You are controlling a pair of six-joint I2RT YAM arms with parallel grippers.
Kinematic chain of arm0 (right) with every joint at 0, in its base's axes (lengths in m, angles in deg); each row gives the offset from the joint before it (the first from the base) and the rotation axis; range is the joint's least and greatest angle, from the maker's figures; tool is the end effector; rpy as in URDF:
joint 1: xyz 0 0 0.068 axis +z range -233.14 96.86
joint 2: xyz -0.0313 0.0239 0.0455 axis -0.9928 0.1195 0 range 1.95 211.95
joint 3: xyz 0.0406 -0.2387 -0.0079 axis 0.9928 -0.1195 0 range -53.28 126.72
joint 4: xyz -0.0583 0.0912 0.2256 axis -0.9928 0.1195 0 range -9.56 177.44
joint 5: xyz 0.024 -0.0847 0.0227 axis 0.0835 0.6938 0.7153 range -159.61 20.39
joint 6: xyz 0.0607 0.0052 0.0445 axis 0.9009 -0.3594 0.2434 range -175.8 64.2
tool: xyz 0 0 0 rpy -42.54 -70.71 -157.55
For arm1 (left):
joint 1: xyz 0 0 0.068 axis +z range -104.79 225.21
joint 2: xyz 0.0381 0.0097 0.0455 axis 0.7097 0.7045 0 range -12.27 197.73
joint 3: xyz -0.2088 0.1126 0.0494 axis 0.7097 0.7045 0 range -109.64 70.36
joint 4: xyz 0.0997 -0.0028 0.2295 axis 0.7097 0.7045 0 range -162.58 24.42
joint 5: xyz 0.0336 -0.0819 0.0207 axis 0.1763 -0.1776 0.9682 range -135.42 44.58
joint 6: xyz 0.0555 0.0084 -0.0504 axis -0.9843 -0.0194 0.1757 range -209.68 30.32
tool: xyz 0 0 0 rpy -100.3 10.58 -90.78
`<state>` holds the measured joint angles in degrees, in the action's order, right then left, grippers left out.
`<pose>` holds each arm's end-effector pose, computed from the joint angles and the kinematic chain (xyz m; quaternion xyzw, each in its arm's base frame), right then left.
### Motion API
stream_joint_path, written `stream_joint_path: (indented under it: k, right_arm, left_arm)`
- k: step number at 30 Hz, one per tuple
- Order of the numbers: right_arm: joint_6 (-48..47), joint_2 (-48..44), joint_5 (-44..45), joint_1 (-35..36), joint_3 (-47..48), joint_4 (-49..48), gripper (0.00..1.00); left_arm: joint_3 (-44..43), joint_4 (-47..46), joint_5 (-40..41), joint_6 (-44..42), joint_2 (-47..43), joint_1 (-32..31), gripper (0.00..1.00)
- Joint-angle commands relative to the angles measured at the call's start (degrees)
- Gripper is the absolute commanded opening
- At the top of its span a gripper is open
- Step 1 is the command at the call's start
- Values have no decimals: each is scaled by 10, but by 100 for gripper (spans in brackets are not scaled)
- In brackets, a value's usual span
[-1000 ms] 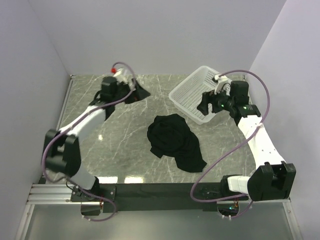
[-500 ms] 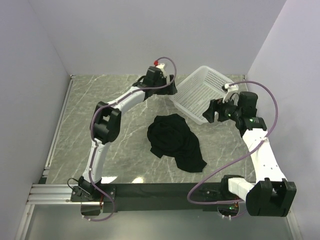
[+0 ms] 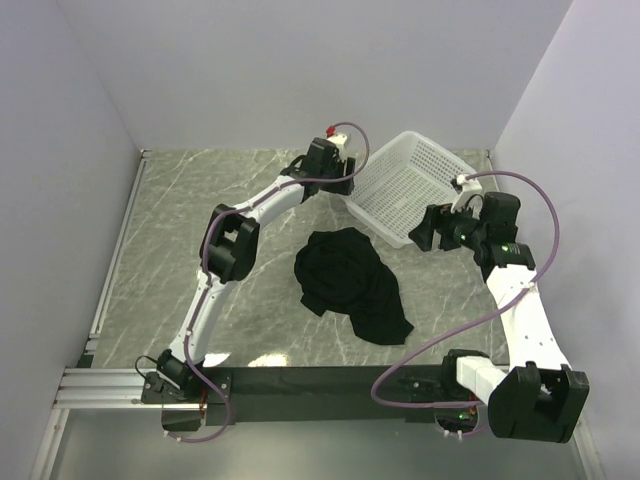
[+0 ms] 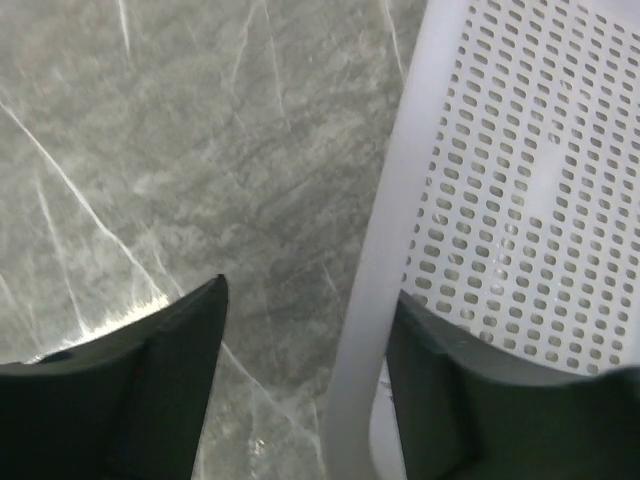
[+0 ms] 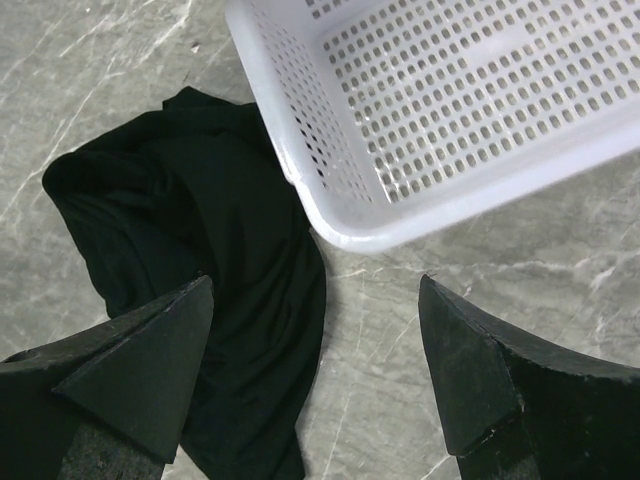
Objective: Fold and stack the t-shirts
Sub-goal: Place the T-shirt at the center of the board, then pick up the bin at the center of the board.
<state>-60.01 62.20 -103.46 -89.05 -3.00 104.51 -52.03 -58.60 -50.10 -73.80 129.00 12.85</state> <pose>0.2520 0.0095 0.2629 -0.1240 0.8468 0.2164 0.4698 0.4673 -0.3023 0.1656 0.1451 0.8657 -0.2280 0.4214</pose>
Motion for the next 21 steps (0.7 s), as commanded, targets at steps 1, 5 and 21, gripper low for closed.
stream_joint_path:
  k: [1,5,21]
  right_arm:
    - [14,-16,-11,-9,-4,-23,89]
    - [23,-16,-17,-13,-4,-30,89]
    - [22,-17,-18,-23,-5,-35,88]
  left_arm:
    - [-43,-22,0,-60,16,-7,64]
    - [-52,-33,-20,-78,17,-14,23]
    - [196,-200,24,-76,-262,1,0]
